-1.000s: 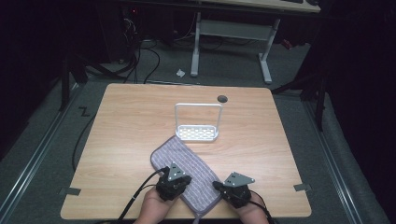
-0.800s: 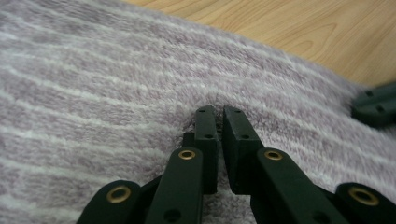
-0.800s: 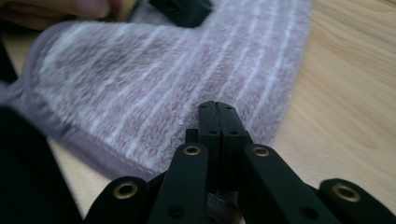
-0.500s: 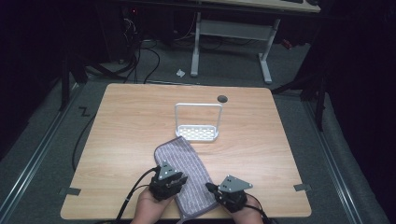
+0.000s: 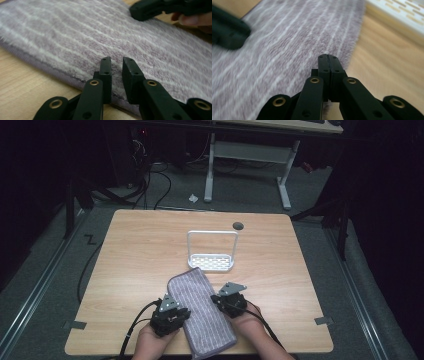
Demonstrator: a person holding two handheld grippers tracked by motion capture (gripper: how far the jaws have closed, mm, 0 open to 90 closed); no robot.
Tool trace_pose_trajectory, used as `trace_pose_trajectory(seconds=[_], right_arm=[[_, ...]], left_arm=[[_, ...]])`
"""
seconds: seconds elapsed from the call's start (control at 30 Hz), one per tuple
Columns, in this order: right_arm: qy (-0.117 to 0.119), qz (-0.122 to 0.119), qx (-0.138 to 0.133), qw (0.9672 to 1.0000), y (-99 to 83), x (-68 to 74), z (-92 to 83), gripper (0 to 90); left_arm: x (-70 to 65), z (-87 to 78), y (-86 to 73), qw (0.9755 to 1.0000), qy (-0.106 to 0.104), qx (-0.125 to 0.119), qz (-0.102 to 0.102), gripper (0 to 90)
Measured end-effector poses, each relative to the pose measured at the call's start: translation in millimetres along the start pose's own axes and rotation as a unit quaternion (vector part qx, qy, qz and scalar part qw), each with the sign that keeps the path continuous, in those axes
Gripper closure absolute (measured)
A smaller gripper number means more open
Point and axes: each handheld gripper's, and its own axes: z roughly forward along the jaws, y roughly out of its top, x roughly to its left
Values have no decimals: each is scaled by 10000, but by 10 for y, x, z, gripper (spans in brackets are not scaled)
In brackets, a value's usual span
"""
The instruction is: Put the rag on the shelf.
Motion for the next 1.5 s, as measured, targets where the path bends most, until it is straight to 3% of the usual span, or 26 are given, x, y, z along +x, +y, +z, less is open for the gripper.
trace_pose_trajectory(seconds=[0.2, 0.37, 0.47, 0.53, 0.63, 0.7, 0.77, 0.83, 1.03, 1.17, 1.27, 1.4, 1.5], right_arm=[[59, 8, -74, 10000, -408, 118, -415, 900], [45, 50, -112, 9999, -609, 157, -622, 894], [41, 65, -125, 9999, -616, 141, -631, 879], [71, 98, -133, 9998, -613, 121, -622, 876], [85, 111, -136, 9998, -611, 105, -618, 873], [118, 97, -146, 9998, -611, 95, -614, 872], [131, 142, -139, 9997, -613, 92, -614, 871], [143, 139, -163, 9997, -616, 87, -610, 870], [157, 162, -178, 9996, -629, 84, -619, 853], [131, 189, -167, 9996, -635, 105, -631, 825], [134, 196, -194, 9995, -619, 131, -640, 778], [40, 242, -496, 9985, -539, 114, -686, 723], [-299, 394, -735, 9961, -414, 7, -688, 681]], left_arm=[[-123, 53, -6, 9984, -562, 85, 57, 751], [-303, 75, 18, 9962, -738, 235, 403, 700], [-244, 52, 81, 9976, -531, 2, 436, 649], [-103, 75, 187, 9992, -229, -248, 232, 591], [97, 167, 347, 9987, 151, -481, -75, 513], [196, 274, 448, 9981, 362, -481, -148, 503], [252, 396, 521, 9983, 354, -406, -225, 503], [240, 519, 561, 9984, 507, -213, -108, 494], [81, 588, 526, 9985, 534, -80, 19, 485], [-5, 598, 472, 9970, 708, -190, 244, 616], [-18, 599, 468, 9979, 597, -186, 178, 718], [-4, 591, 462, 9984, 517, -199, 64, 752], [27, 582, 457, 9990, 398, -217, -67, 758]])
